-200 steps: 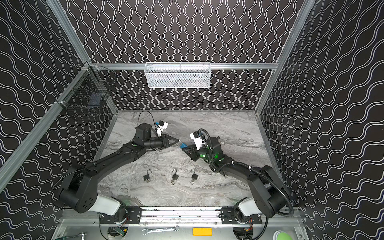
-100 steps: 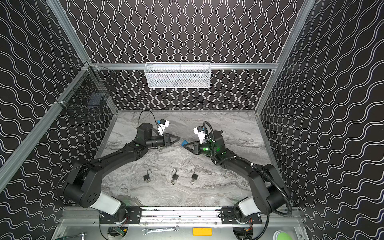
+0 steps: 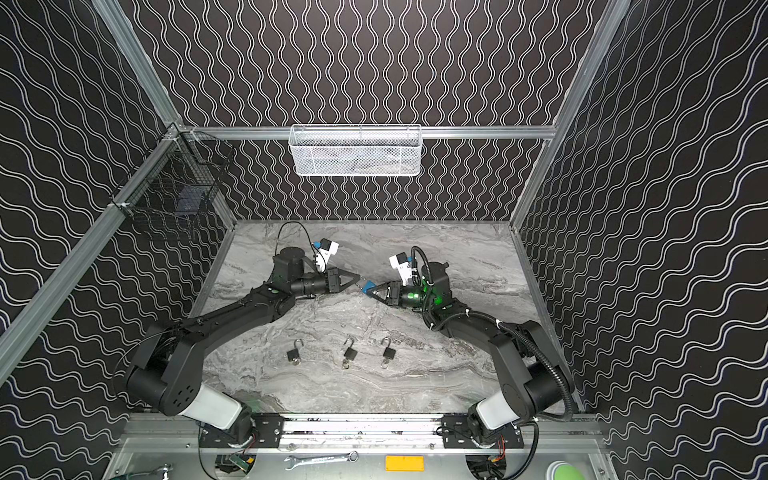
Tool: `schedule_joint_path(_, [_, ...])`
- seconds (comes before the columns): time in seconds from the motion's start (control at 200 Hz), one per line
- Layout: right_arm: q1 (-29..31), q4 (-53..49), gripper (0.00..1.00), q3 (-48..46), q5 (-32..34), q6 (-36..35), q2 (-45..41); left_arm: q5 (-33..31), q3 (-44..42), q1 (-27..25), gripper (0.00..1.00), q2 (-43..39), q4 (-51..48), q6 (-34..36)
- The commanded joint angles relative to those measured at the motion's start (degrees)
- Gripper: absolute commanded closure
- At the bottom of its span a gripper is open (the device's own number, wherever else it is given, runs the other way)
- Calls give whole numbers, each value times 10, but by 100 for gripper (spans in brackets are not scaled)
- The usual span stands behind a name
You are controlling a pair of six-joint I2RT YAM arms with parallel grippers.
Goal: Lock with the key
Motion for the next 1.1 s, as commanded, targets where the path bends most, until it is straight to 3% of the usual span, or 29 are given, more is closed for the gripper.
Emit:
schedule_joint_path(0.0, [-1,90,88,7,-31,19,0,-48,-4,1,100,-1,-33,27])
schedule_joint_path(0.245, [-1,68,88,13,-16,11,-12,-41,-8,-6,100,4,-20,17])
schedule_joint_path(0.5, [-2,114,88,16,-26,55,3,-42,-8,-17,100,4,-19,18])
schedule_joint_path(0.751, [-1,74,89,29,-17,27,3,-36,-5,-28,100,-7,-24,17])
schedule_joint_path(1.096, [-1,112,90,28,-25,66,20,-35,-9,-38,100,-13,-31,25])
